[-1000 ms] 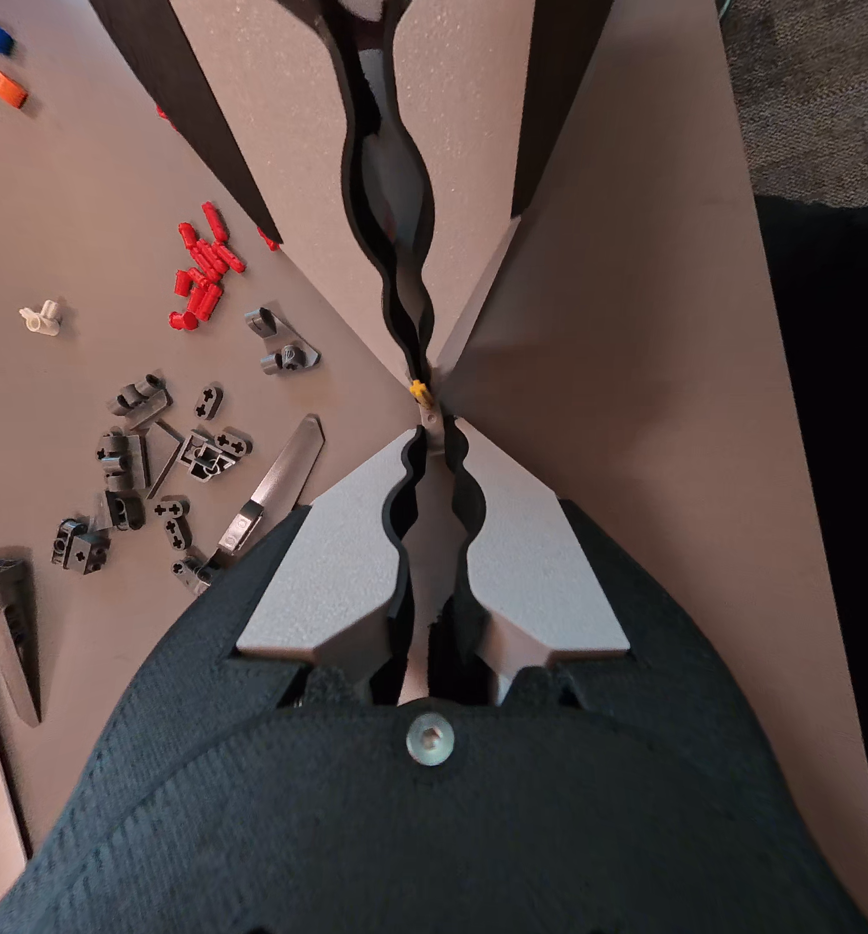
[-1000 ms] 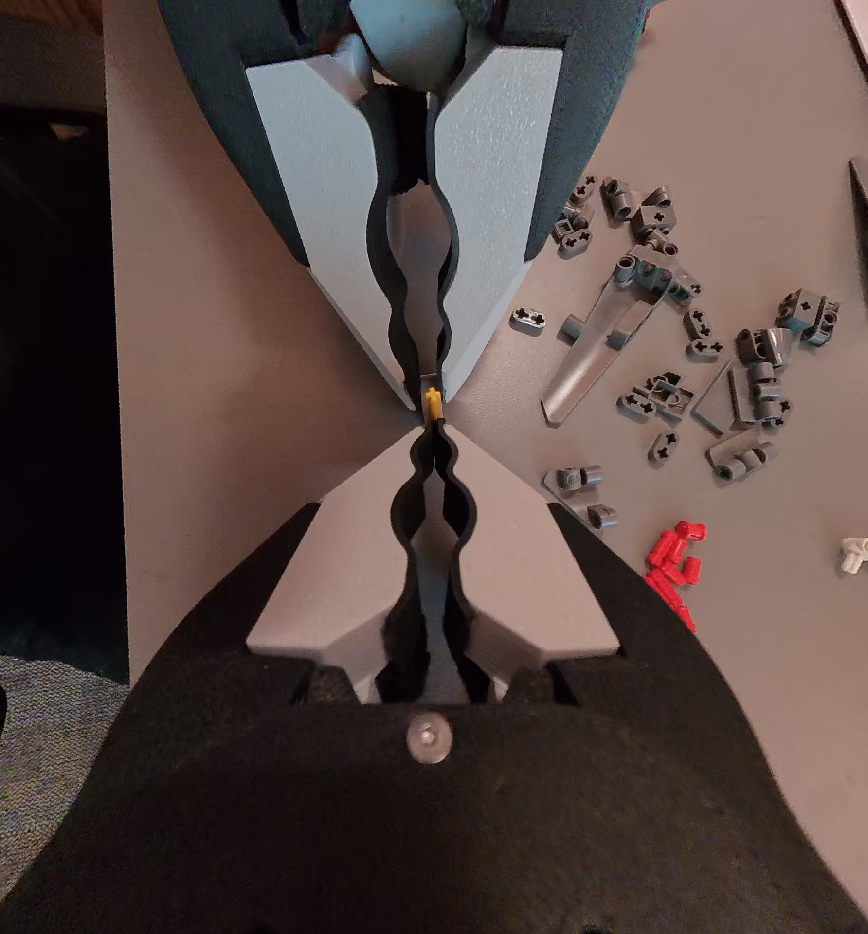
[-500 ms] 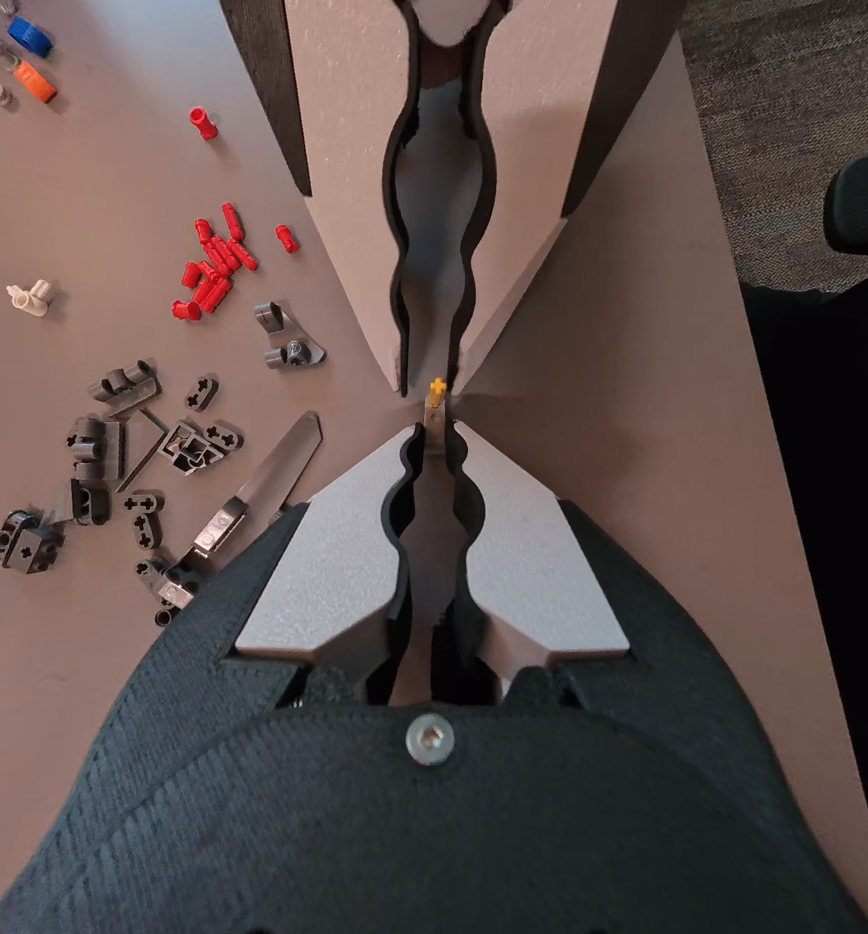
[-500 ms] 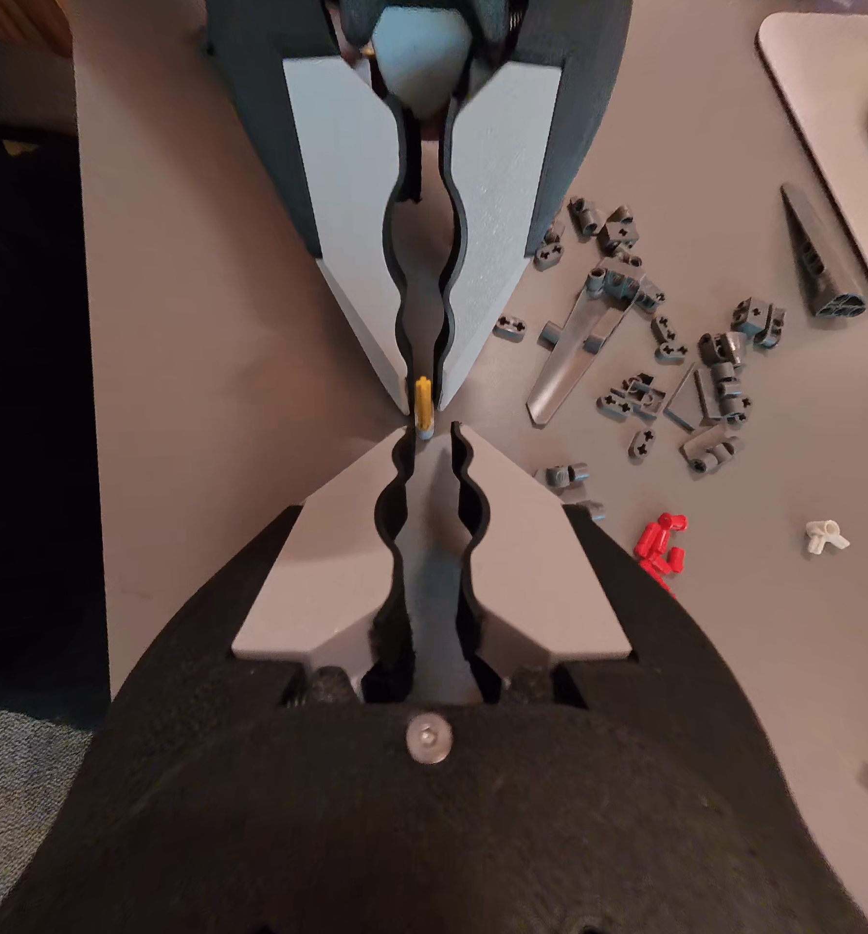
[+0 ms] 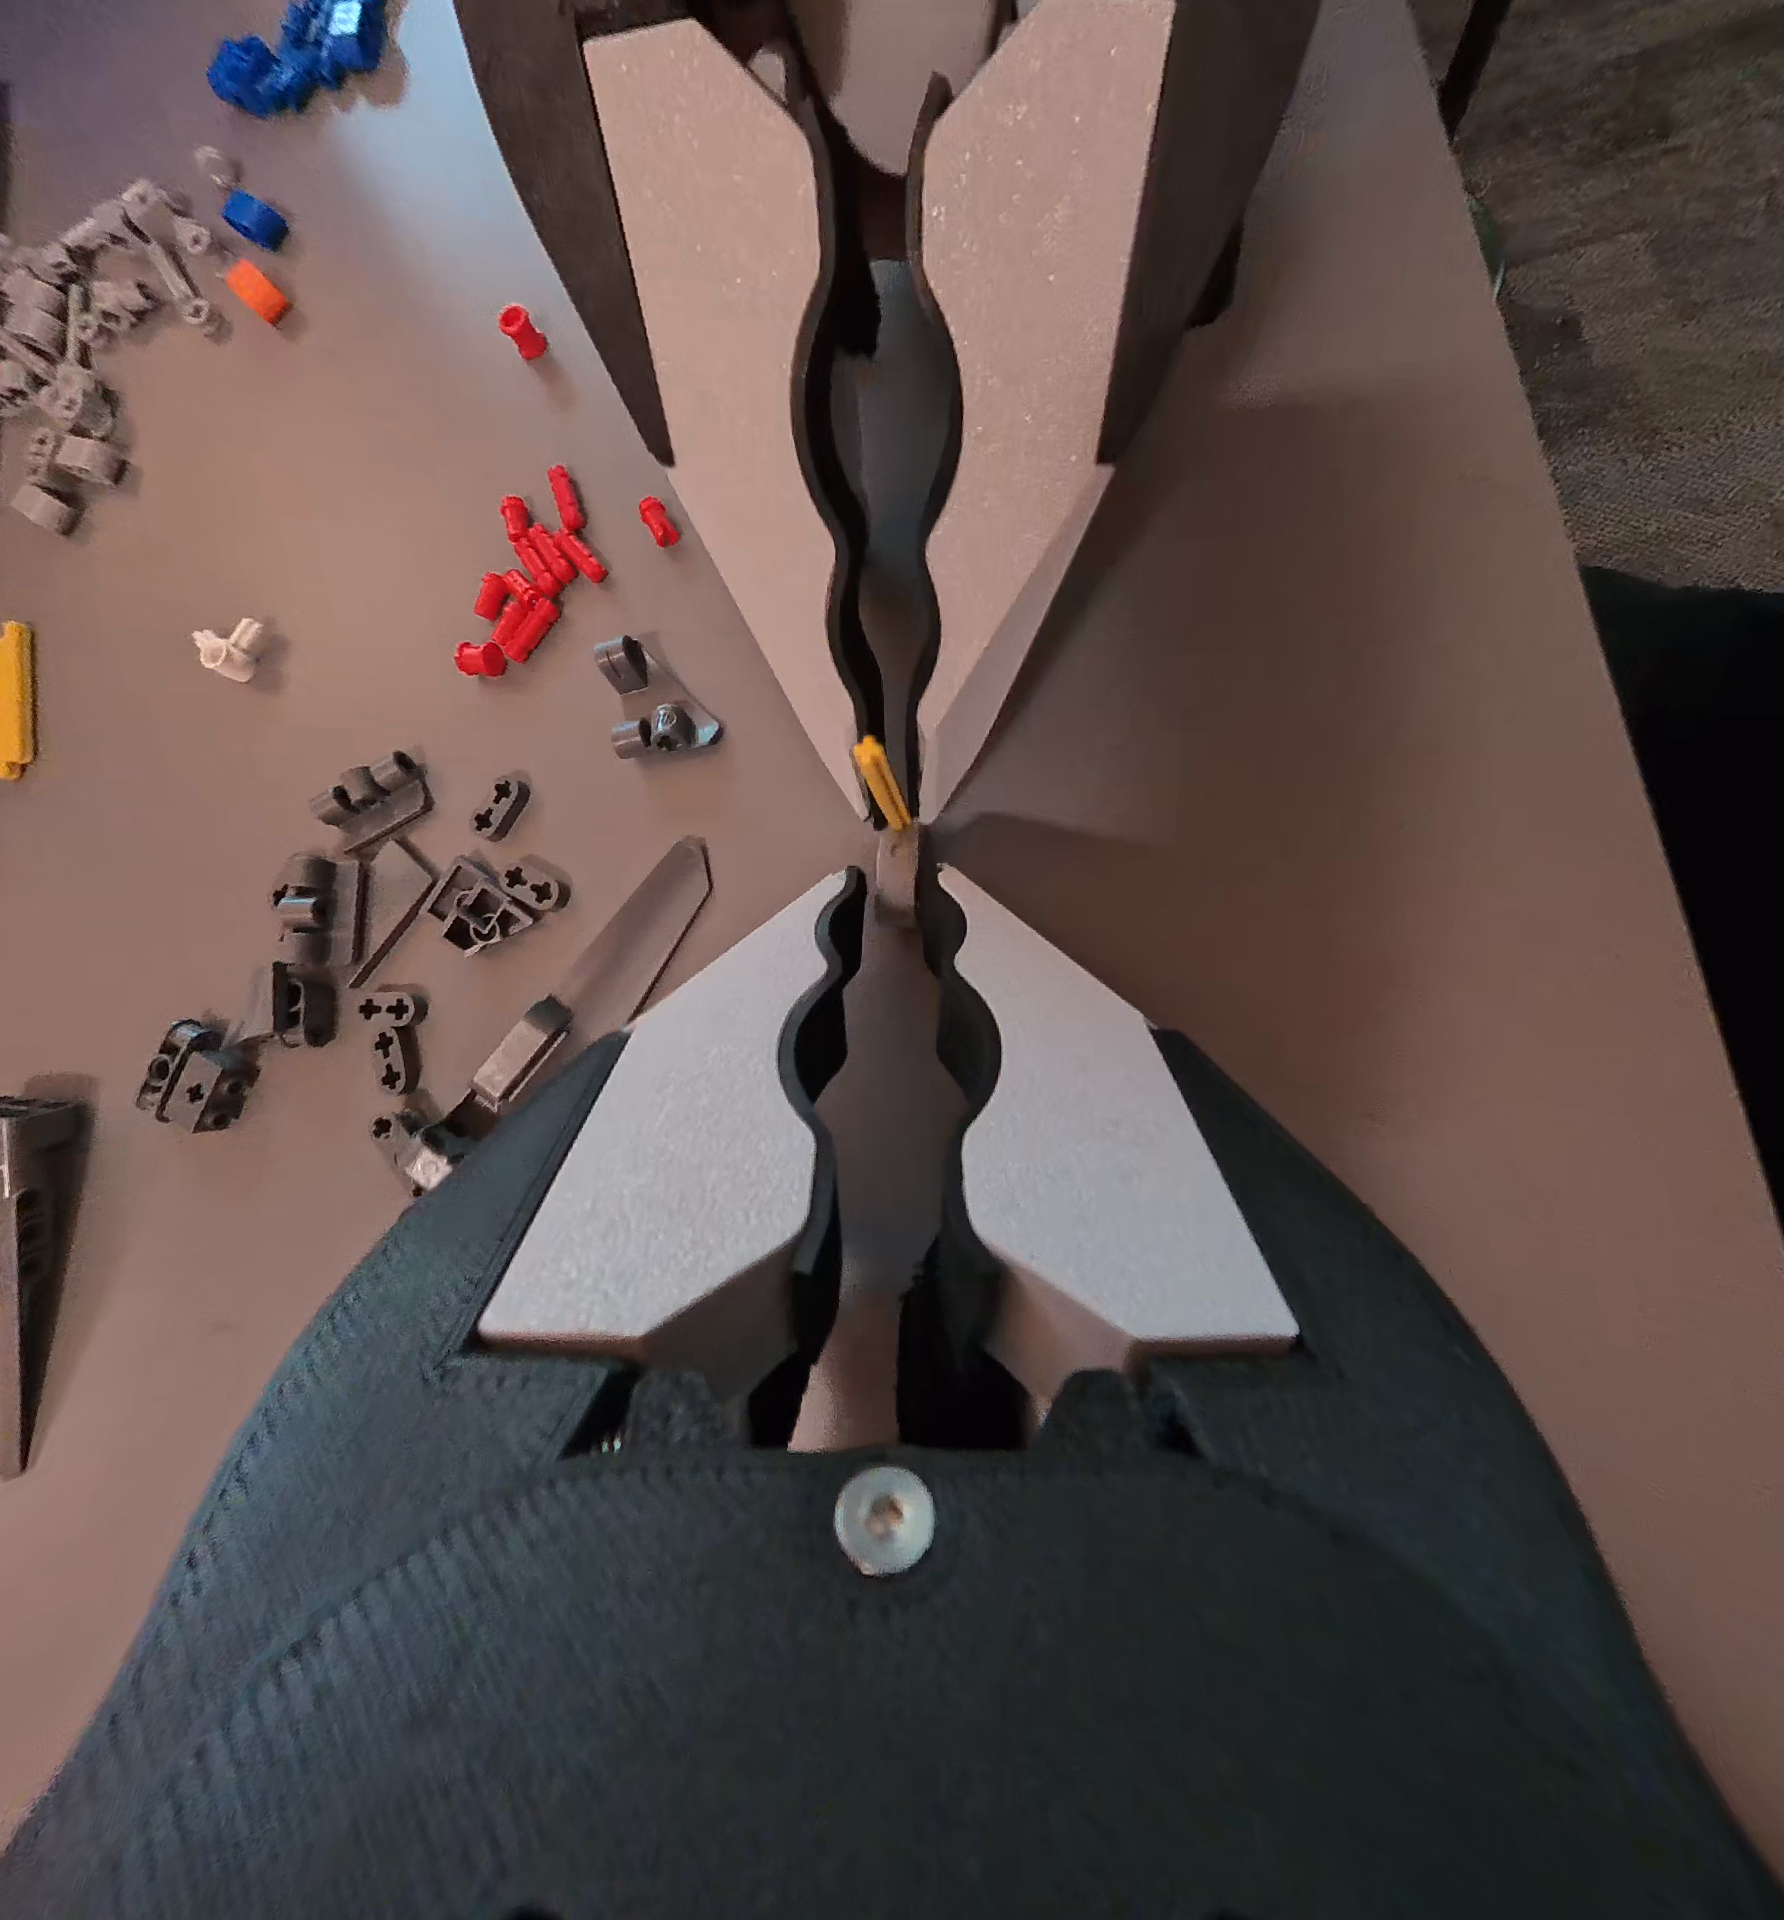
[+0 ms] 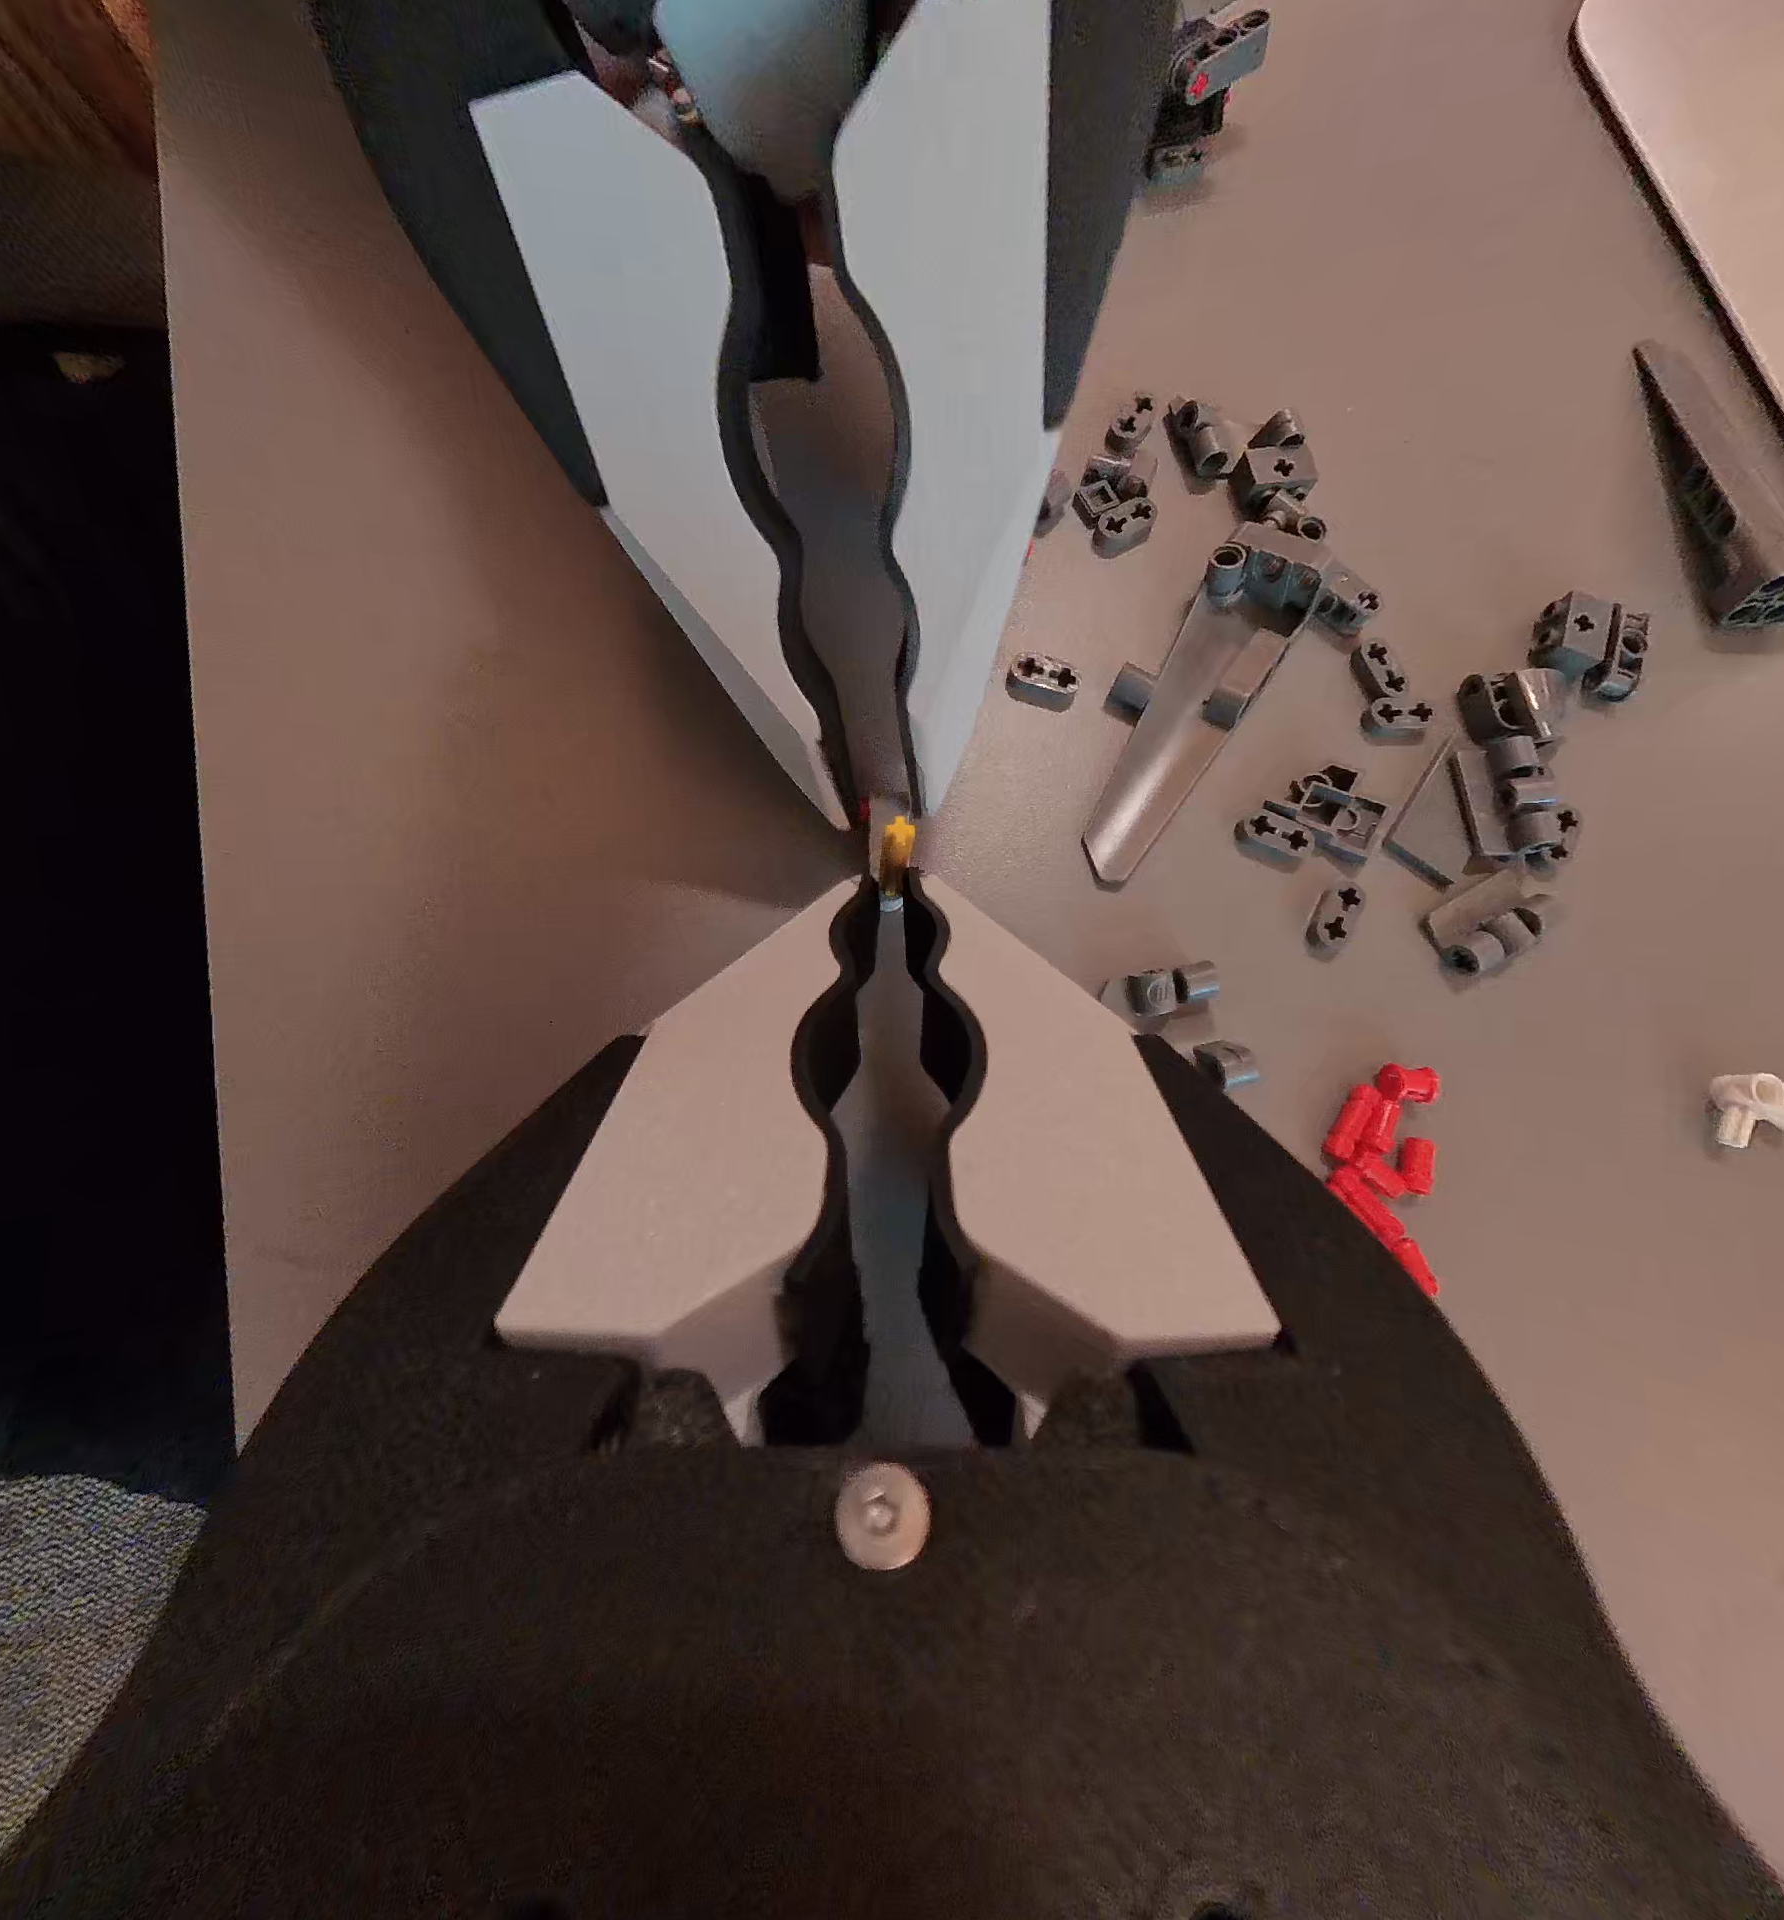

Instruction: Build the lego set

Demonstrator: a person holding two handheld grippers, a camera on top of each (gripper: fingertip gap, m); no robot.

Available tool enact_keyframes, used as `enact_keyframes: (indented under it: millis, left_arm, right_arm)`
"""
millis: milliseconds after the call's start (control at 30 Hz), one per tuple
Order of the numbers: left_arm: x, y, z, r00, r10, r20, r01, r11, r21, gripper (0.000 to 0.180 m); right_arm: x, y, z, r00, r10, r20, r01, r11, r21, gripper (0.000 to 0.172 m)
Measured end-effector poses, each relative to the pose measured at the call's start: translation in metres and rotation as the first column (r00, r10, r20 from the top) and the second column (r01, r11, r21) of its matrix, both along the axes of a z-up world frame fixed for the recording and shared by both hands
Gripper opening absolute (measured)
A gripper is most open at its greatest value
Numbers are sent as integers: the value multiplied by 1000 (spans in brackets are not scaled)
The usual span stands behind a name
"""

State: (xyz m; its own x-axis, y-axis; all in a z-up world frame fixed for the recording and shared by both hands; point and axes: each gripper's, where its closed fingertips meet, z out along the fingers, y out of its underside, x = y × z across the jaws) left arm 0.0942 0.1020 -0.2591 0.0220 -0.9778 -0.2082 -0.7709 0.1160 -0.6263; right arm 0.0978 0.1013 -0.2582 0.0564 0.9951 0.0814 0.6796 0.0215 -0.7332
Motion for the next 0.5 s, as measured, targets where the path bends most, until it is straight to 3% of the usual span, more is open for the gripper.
enact_keyframes:
  millis: [167, 233, 500]
  left_arm:
    - [-1, -1, 7, 999, -14, 49, 11, 999, 48, 9]
    - [0, 1, 4, 999, -18, 26, 16, 997, 81, 0]
    - [2, 1, 0, 1000, -10, 3, 10, 997, 78, 0]
  right_arm:
    - [0, 1, 0, 1000, 1, 0, -1, 1000, -21, 2]
    - [0, 1, 0, 1000, 2, 6, -2, 999, -32, 2]
    - [0, 0, -1, 999, 6, 41, -3, 997, -81, 2]
